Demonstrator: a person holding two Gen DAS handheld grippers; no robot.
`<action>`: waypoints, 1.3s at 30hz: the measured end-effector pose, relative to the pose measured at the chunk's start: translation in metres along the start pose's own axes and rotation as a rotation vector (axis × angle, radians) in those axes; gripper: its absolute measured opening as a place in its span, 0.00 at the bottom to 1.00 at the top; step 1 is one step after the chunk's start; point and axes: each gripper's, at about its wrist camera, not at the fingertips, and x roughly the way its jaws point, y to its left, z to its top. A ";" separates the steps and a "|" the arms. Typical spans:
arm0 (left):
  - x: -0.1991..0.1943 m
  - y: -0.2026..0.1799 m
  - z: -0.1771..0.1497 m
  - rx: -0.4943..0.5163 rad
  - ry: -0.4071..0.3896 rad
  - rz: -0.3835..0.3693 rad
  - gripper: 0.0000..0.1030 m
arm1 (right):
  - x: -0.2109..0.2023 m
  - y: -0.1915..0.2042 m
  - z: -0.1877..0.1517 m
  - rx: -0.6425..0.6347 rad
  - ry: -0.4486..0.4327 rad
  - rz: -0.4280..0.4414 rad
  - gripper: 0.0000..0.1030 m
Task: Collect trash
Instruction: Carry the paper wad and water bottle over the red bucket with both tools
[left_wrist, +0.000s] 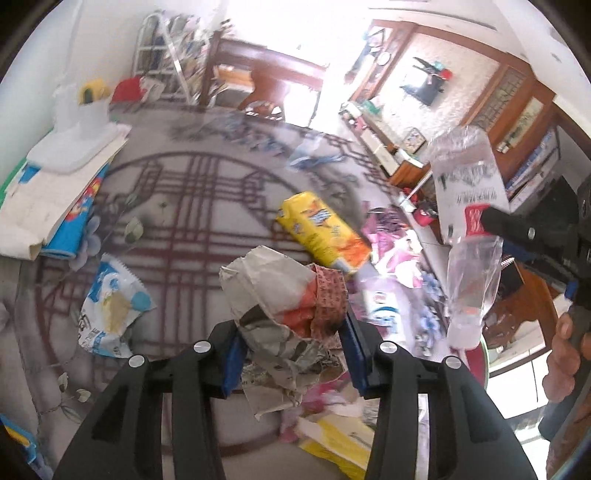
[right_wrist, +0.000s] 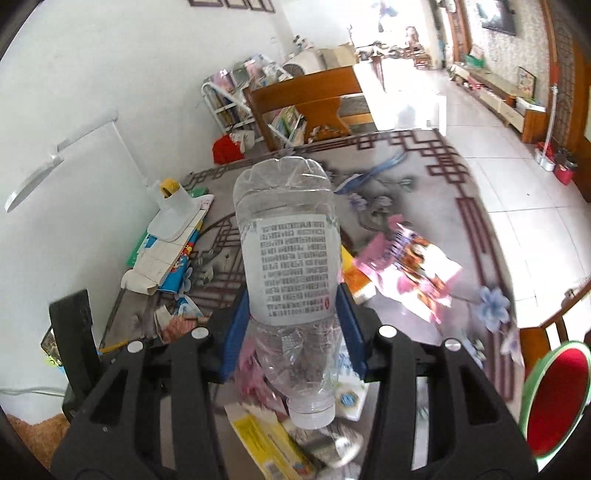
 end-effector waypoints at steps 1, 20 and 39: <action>-0.002 -0.005 0.000 0.009 -0.005 -0.007 0.41 | -0.006 -0.003 -0.006 0.006 -0.006 -0.009 0.44; -0.009 -0.115 -0.024 0.207 0.030 -0.134 0.41 | -0.101 -0.081 -0.085 0.222 -0.123 -0.107 0.44; 0.030 -0.220 -0.041 0.327 0.110 -0.219 0.42 | -0.158 -0.178 -0.121 0.398 -0.177 -0.195 0.44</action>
